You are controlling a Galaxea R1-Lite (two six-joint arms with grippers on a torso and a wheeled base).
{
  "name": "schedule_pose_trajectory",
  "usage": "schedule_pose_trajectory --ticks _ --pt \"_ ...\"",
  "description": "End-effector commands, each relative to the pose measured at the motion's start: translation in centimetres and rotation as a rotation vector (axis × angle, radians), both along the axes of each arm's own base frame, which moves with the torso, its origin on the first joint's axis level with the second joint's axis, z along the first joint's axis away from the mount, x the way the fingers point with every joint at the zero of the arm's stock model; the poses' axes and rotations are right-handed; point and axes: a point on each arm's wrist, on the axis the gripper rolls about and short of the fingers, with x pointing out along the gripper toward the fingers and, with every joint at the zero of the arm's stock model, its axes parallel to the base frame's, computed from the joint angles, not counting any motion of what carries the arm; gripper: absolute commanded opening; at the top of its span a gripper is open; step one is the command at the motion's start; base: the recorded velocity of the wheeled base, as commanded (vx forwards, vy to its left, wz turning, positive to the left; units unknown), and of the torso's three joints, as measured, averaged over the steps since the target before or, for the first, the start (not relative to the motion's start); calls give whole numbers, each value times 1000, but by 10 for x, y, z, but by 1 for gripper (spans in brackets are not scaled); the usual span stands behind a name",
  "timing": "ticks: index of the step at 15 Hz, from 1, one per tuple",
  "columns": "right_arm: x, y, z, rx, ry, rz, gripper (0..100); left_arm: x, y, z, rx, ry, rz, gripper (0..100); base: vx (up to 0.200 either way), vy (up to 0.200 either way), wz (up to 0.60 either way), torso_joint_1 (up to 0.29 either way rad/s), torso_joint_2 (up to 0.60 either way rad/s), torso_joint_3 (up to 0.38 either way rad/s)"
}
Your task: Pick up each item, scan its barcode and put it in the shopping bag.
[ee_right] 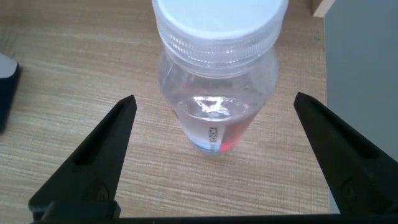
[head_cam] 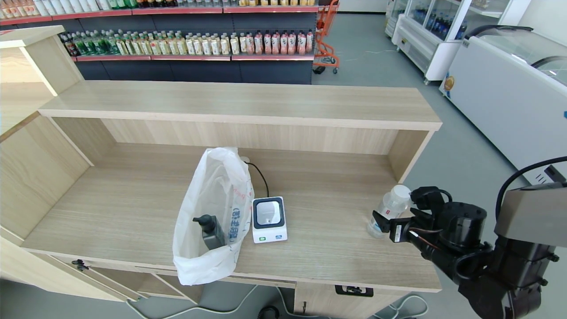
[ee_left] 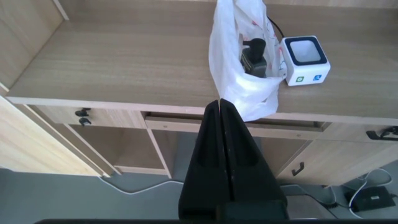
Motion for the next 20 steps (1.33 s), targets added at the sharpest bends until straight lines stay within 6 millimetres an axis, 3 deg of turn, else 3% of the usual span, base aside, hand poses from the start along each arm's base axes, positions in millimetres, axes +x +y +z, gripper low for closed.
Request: schedule_pose_trajectory --ticks 1,8,14,15,20 --pt "5 3 -7 -11 7 6 100 0 0 0 0 0 0 0 0 0 0 0 0 0" --pt "25 8 -13 -17 -29 14 100 0 0 0 0 -1 0 0 0 0 0 0 0 0" --pt "31 10 -21 -19 -20 28 100 0 0 0 0 2 0 0 0 0 0 0 0 0" --pt "34 11 -21 -17 -27 28 0 0 0 0 0 0 0 0 0 0 0 0 0 0" --pt "42 13 -23 -28 -45 38 0 0 0 0 0 0 0 0 0 0 0 0 0 0"
